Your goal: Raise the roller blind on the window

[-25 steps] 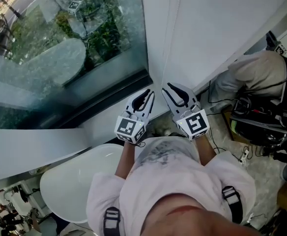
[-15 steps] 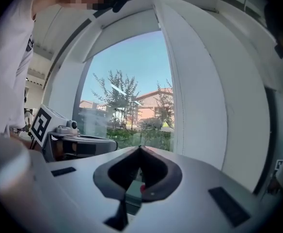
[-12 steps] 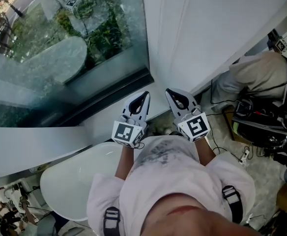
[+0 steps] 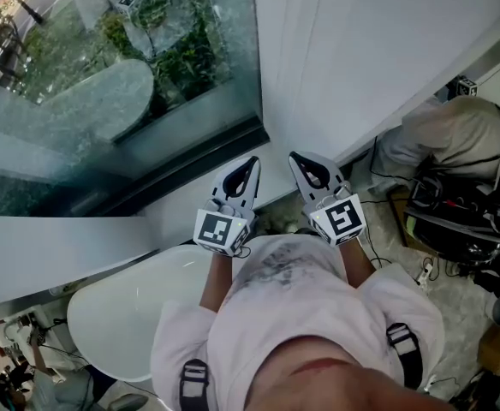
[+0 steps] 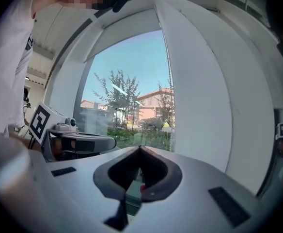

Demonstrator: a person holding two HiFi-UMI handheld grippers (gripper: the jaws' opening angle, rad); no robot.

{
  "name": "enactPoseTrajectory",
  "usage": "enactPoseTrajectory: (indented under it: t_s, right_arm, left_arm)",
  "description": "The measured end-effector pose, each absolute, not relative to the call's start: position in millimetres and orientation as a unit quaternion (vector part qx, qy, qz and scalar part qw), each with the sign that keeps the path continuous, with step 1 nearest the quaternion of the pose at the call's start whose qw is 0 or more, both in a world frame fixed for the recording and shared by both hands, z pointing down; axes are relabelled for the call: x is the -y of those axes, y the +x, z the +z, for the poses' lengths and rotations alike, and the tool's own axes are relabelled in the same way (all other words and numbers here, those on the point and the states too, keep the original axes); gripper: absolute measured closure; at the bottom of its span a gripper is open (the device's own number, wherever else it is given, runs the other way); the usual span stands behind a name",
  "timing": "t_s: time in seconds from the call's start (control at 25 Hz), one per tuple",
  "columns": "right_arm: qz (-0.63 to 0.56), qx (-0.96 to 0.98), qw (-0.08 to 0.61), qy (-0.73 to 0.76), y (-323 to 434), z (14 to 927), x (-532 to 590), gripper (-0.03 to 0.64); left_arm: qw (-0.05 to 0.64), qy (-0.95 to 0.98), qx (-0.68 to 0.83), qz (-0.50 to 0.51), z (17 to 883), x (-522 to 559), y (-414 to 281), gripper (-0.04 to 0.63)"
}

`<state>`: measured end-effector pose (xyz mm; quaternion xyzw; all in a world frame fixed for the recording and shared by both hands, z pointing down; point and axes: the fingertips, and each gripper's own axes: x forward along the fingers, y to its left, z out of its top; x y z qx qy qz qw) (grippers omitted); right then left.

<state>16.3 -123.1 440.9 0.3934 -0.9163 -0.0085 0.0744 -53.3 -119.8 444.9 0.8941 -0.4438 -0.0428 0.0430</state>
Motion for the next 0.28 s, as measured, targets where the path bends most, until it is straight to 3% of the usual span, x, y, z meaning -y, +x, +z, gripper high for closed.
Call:
enactPoseTrajectory:
  t_s: [0.28]
  right_arm:
    - [-0.008, 0.916, 0.075, 0.393, 20.6, 434.9, 124.6, 0.557]
  left_arm:
    - [0.045, 0.893, 0.447, -0.039, 440.2, 120.6, -49.2, 0.588]
